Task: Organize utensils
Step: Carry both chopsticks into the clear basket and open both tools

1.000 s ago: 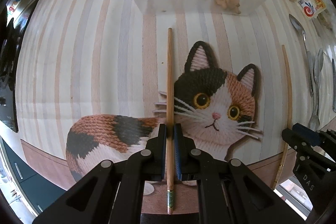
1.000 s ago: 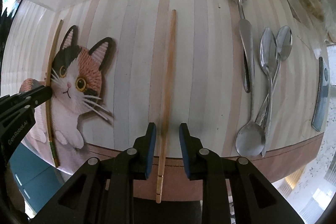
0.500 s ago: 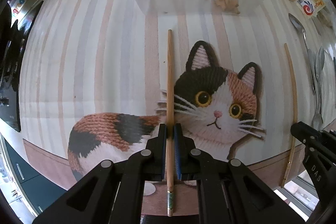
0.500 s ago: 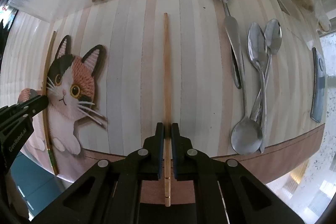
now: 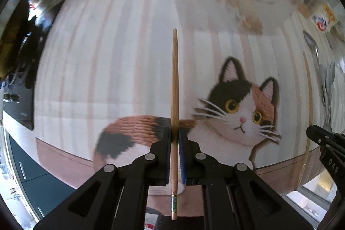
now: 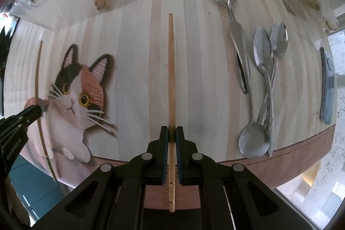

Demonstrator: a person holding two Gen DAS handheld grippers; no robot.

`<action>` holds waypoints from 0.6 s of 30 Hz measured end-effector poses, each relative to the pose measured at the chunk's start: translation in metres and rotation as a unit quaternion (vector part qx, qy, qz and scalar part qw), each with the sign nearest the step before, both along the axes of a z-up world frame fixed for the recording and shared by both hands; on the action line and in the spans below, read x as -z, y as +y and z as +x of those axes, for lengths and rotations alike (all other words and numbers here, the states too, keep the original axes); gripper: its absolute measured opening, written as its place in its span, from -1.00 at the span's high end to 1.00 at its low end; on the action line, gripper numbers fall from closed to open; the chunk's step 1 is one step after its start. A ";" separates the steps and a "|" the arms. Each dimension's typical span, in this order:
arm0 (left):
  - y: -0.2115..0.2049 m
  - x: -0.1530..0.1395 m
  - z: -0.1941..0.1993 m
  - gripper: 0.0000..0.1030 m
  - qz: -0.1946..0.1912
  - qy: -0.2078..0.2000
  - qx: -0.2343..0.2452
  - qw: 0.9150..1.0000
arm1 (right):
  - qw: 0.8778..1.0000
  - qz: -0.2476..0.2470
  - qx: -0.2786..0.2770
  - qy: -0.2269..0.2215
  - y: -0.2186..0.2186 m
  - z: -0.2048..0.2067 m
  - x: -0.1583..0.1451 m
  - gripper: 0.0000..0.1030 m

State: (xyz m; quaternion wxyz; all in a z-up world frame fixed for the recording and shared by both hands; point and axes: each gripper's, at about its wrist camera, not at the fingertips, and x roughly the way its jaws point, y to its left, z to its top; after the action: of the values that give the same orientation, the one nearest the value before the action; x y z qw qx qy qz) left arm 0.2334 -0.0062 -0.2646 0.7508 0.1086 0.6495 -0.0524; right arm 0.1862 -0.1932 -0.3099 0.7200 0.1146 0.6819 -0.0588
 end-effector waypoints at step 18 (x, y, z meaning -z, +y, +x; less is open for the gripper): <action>0.040 -0.107 0.027 0.91 -0.022 -0.108 -0.063 0.992 | 0.996 0.007 0.012 -0.093 -0.026 0.022 -0.086 0.87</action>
State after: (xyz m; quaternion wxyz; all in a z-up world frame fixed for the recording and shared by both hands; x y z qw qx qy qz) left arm 0.2609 0.0333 -0.1581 0.8203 0.0558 0.5692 -0.0076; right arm 0.2082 -0.2191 -0.2236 0.7789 0.1330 0.6107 -0.0521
